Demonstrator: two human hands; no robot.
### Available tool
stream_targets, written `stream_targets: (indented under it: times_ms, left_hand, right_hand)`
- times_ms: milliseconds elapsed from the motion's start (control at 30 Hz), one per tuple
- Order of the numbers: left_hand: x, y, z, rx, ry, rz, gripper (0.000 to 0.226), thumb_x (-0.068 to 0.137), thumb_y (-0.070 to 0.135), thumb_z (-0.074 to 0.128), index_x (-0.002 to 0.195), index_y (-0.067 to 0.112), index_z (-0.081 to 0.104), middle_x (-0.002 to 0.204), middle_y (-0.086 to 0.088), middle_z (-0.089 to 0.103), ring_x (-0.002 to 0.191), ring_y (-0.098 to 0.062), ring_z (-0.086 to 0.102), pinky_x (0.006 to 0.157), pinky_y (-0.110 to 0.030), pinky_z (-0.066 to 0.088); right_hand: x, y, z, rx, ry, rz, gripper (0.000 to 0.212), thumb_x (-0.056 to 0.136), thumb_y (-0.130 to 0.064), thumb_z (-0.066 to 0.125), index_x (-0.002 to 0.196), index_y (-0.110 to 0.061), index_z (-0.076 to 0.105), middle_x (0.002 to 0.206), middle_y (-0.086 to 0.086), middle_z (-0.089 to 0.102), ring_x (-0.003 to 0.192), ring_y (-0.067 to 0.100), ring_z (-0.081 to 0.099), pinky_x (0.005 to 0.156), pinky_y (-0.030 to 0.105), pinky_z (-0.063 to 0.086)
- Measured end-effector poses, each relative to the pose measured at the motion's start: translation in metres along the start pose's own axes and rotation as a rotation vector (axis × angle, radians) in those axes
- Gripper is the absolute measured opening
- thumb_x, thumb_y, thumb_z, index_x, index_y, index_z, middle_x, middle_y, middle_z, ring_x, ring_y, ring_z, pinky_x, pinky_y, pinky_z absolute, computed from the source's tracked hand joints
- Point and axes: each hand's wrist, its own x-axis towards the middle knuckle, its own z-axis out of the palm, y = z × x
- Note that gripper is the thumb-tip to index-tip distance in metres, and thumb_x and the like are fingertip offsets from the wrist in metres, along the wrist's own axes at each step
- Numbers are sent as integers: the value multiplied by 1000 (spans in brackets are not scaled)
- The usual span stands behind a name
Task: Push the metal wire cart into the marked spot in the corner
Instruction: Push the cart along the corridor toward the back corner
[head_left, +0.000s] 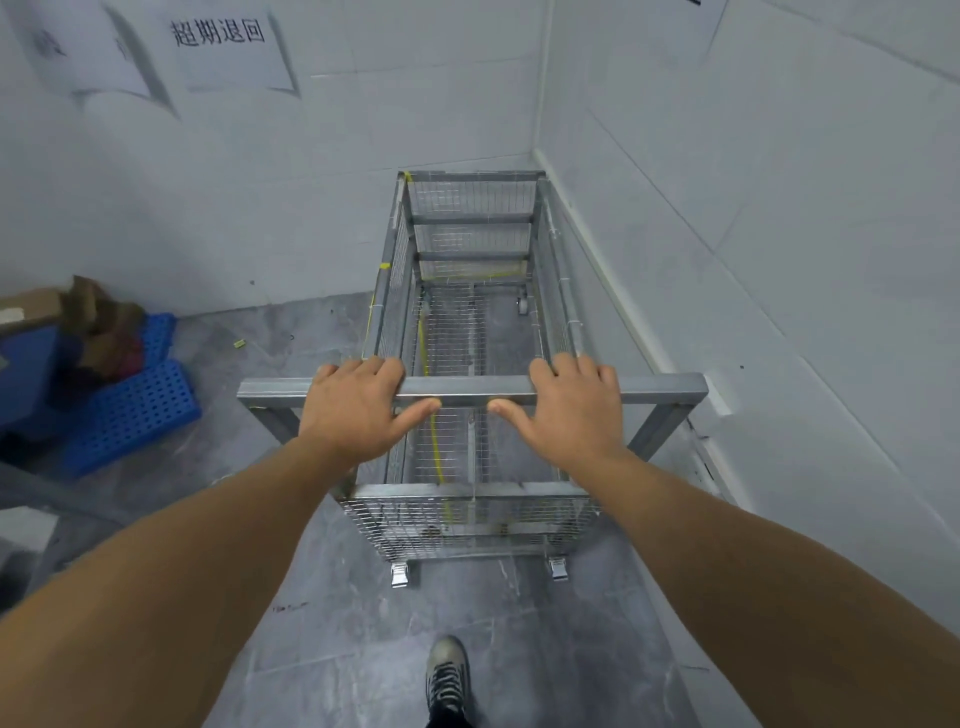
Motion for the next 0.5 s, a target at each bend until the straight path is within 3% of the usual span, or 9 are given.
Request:
stream_targets:
  times_ms: [133, 500]
  left_hand:
    - [42, -25, 12, 24, -3, -2, 63, 84, 82, 17, 82, 26, 44, 78, 3, 59, 74, -21, 53, 75, -42, 40]
    - [90, -71, 34, 58, 96, 94, 58, 88, 78, 28, 75, 23, 42, 66, 3, 53, 58, -21, 51, 60, -33, 31]
  right_hand:
    - [45, -1, 13, -10, 6, 16, 71, 86, -81, 28, 95, -17, 56, 88, 5, 57, 84, 27, 51, 77, 41, 38]
    - [102, -5, 44, -29, 165, -32, 69, 88, -80, 34, 85, -15, 55, 76, 6, 55, 71, 26, 48, 68, 38, 28]
